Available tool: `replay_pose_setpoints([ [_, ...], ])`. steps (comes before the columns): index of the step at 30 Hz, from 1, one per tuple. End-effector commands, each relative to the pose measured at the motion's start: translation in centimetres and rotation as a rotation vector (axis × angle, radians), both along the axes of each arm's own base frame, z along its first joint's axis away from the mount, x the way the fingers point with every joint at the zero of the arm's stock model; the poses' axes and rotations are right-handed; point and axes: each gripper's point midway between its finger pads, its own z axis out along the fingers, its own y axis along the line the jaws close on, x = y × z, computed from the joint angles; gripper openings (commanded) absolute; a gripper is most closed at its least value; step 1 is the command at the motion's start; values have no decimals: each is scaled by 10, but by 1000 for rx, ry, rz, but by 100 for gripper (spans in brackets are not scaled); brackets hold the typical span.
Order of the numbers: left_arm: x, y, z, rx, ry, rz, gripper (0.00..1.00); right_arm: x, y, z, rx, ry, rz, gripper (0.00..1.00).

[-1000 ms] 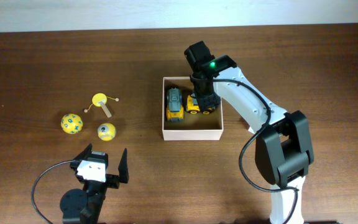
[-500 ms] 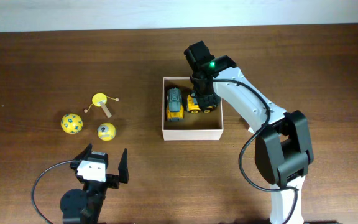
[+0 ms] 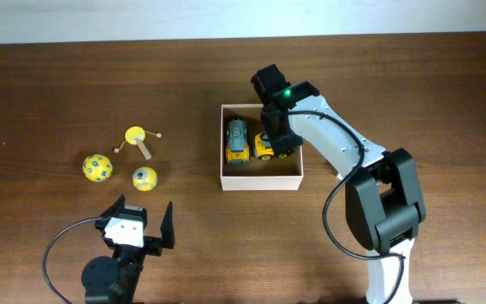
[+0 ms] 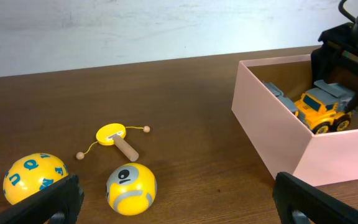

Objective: Pack container

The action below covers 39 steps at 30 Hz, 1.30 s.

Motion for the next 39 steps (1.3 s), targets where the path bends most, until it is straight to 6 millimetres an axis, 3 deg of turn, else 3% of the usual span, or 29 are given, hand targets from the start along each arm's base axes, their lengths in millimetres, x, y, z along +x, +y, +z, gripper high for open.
replay_pose_setpoints([
  [1,0,0,0,13,-7,-7,99,-3,-8,-12,-53,25,52,55],
  [11,0,0,0,13,-7,-7,99,4,-5,-10,-98,-1,309,50],
  [24,0,0,0,13,-7,-7,99,8,-12,-9,-274,8,864,50],
  [39,0,0,0,13,-7,-7,99,15,-27,-5,-459,44,1206,49],
])
